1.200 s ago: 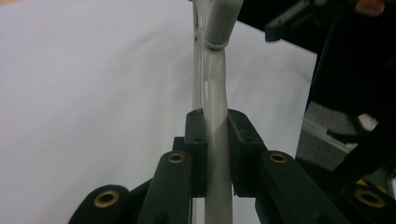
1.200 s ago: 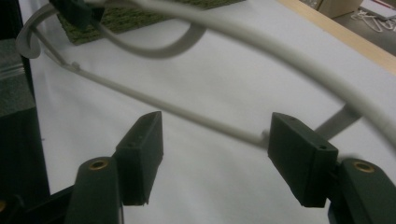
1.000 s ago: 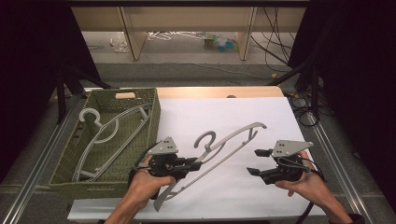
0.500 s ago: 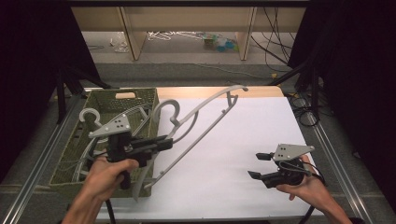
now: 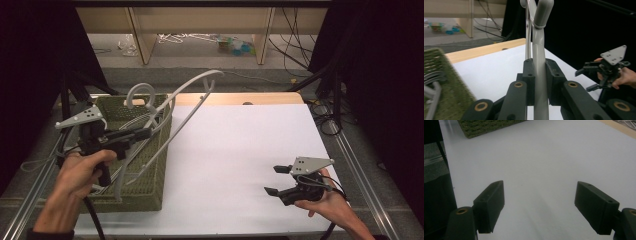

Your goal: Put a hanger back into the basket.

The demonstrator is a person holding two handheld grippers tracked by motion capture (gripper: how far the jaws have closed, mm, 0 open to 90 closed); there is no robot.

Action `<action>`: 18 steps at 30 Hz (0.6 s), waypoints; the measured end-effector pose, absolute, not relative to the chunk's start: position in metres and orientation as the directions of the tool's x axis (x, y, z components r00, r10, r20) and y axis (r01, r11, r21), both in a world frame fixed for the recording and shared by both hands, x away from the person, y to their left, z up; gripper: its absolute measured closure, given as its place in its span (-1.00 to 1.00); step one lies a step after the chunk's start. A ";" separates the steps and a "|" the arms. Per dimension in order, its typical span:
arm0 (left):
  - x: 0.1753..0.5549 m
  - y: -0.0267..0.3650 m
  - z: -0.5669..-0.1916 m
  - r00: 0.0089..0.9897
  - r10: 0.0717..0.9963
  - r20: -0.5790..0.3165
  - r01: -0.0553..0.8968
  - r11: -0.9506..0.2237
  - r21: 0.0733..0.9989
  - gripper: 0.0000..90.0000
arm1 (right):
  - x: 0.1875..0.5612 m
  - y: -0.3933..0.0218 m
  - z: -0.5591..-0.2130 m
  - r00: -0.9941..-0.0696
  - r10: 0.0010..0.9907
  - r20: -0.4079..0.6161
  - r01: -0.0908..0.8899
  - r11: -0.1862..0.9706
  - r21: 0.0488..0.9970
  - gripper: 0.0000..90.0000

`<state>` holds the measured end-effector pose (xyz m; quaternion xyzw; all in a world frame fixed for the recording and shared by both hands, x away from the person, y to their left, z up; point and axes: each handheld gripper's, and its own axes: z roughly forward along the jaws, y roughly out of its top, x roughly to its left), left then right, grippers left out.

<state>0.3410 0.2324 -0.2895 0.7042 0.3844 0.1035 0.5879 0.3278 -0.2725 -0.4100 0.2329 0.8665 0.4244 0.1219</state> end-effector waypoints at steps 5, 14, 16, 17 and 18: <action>0.349 0.248 -0.289 0.664 0.679 -0.313 0.425 0.002 0.905 0.76 | 0.328 -0.272 -0.412 -0.863 0.504 -0.007 0.306 0.535 0.787 -0.45; 0.363 0.283 -0.303 0.588 0.744 -0.318 0.463 0.013 0.886 0.76 | 0.328 -0.272 -0.414 -0.866 0.501 0.010 0.316 0.530 0.787 -0.44; 0.365 0.291 -0.306 0.572 0.753 -0.323 0.473 0.019 0.881 0.76 | 0.328 -0.272 -0.414 -0.868 0.497 0.011 0.315 0.532 0.786 -0.44; 0.367 0.295 -0.308 0.566 0.757 -0.327 0.474 0.025 0.880 0.76 | 0.328 -0.272 -0.415 -0.866 0.500 0.014 0.320 0.533 0.783 -0.44; 0.367 0.298 -0.309 0.561 0.760 -0.328 0.477 0.027 0.879 0.76 | 0.328 -0.272 -0.415 -0.866 0.500 0.014 0.320 0.533 0.783 -0.44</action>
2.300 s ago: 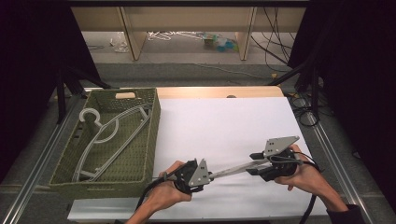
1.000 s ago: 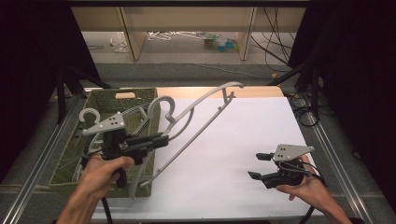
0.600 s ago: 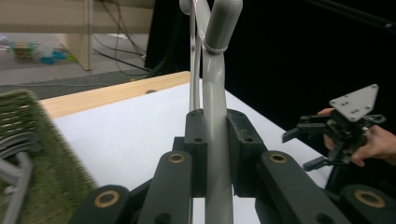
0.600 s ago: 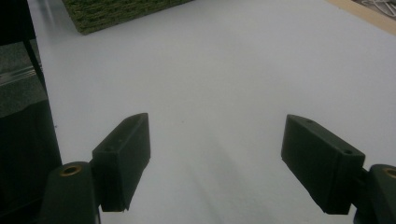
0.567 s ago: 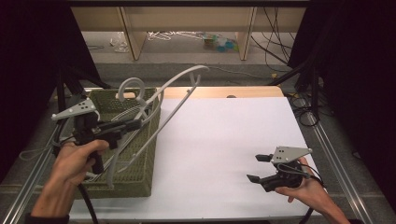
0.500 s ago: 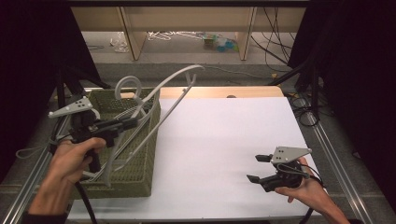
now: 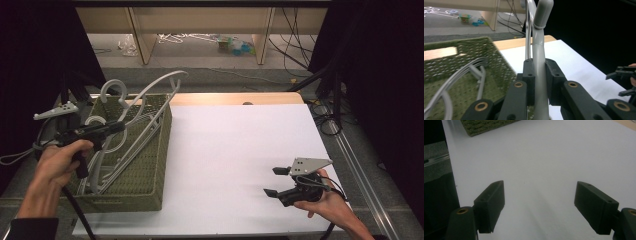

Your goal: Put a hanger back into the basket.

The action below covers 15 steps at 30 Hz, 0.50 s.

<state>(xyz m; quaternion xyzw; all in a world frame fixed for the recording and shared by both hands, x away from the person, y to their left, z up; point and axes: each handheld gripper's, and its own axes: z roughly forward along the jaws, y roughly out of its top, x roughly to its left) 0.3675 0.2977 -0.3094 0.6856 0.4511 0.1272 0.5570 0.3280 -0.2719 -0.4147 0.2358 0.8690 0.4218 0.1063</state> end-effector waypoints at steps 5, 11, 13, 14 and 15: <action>0.375 0.311 -0.315 0.540 0.781 -0.313 0.485 0.015 0.875 0.76 | 0.329 -0.271 -0.416 -0.869 0.495 0.015 0.320 0.537 0.780 -0.44; 0.379 0.320 -0.319 0.539 0.785 -0.305 0.485 0.007 0.874 0.76 | 0.329 -0.271 -0.417 -0.869 0.495 0.016 0.323 0.541 0.776 -0.44; 0.379 0.326 -0.323 0.535 0.791 -0.297 0.491 -0.005 0.871 0.76 | 0.329 -0.271 -0.416 -0.869 0.495 0.019 0.324 0.540 0.777 -0.44; 0.379 0.326 -0.323 0.535 0.791 -0.297 0.491 -0.005 0.871 0.76 | 0.329 -0.271 -0.416 -0.869 0.495 0.019 0.324 0.540 0.777 -0.44; 0.380 0.328 -0.325 0.530 0.794 -0.298 0.495 -0.004 0.869 0.76 | 0.329 -0.271 -0.416 -0.868 0.497 0.018 0.324 0.538 0.778 -0.44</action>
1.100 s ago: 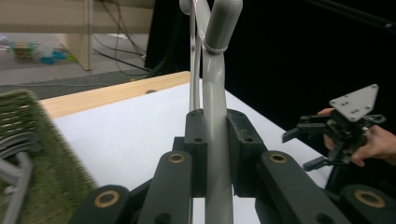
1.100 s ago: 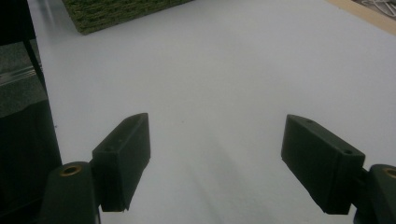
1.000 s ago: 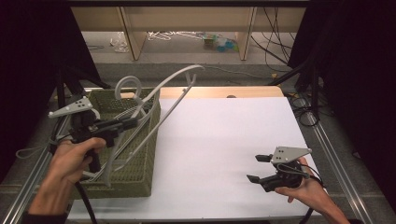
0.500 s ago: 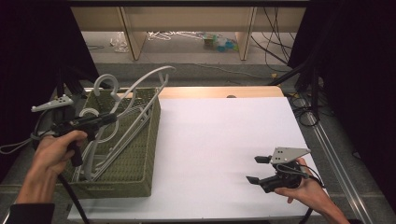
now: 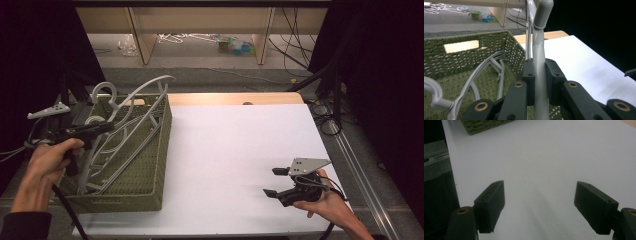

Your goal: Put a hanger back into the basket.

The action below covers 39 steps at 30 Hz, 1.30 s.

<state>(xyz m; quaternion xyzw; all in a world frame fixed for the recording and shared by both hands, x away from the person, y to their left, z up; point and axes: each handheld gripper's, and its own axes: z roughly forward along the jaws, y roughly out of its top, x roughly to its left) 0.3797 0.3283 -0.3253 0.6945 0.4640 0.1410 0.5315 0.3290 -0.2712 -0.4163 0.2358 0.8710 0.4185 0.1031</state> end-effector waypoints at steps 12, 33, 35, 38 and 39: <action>0.379 0.355 -0.349 0.479 0.823 -0.305 0.537 0.000 0.844 0.76 | 0.329 -0.272 -0.416 -0.869 0.494 0.022 0.326 0.541 0.775 -0.44; 0.392 0.354 -0.386 0.453 0.821 -0.348 0.637 -0.025 0.770 0.76 | 0.330 -0.271 -0.419 -0.871 0.491 0.014 0.323 0.552 0.769 -0.45; 0.394 0.354 -0.392 0.446 0.823 -0.352 0.652 -0.029 0.758 0.75 | 0.330 -0.271 -0.419 -0.871 0.491 0.015 0.324 0.551 0.769 -0.45; 0.396 0.355 -0.398 0.431 0.827 -0.361 0.667 -0.022 0.745 0.74 | 0.330 -0.271 -0.418 -0.873 0.488 0.012 0.321 0.555 0.767 -0.44; 0.396 0.356 -0.401 0.413 0.838 -0.358 0.673 -0.016 0.740 0.74 | 0.330 -0.271 -0.418 -0.872 0.489 0.013 0.322 0.554 0.768 -0.44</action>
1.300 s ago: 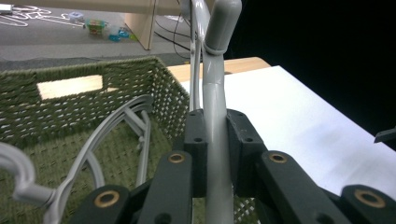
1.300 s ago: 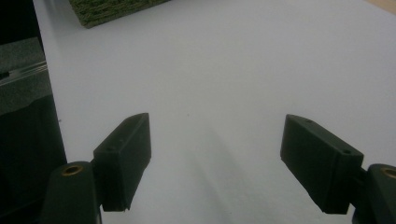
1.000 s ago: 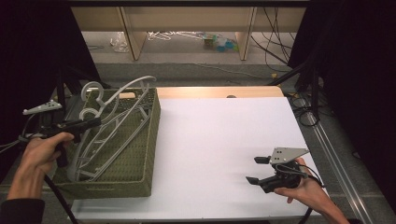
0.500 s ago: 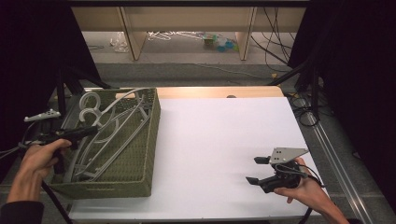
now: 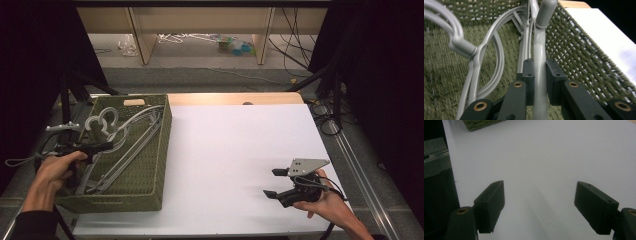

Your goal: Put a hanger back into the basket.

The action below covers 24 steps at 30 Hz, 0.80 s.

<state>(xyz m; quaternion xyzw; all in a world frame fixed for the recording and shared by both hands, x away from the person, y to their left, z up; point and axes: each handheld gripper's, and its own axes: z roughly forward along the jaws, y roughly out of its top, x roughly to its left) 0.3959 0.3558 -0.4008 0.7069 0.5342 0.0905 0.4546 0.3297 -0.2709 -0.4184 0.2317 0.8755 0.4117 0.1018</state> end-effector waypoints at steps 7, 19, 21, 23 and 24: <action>0.394 0.368 -0.407 0.309 0.911 -0.274 0.676 -0.008 0.737 0.70 | 0.330 -0.270 -0.419 -0.875 0.484 0.013 0.320 0.558 0.766 -0.44; 0.389 0.365 -0.399 0.204 0.966 -0.158 0.629 -0.006 0.777 0.40 | 0.330 -0.271 -0.419 -0.870 0.492 0.012 0.322 0.552 0.769 -0.45; 0.385 0.363 -0.392 0.198 0.970 -0.144 0.604 -0.005 0.797 0.30 | 0.330 -0.271 -0.419 -0.869 0.494 0.015 0.325 0.549 0.770 -0.45; 0.380 0.359 -0.386 0.187 0.973 -0.137 0.574 0.005 0.819 0.17 | 0.330 -0.271 -0.420 -0.869 0.494 0.017 0.327 0.548 0.770 -0.45; 0.377 0.357 -0.383 0.185 0.973 -0.139 0.560 0.011 0.828 0.12 | 0.330 -0.270 -0.419 -0.869 0.495 0.014 0.325 0.549 0.770 -0.46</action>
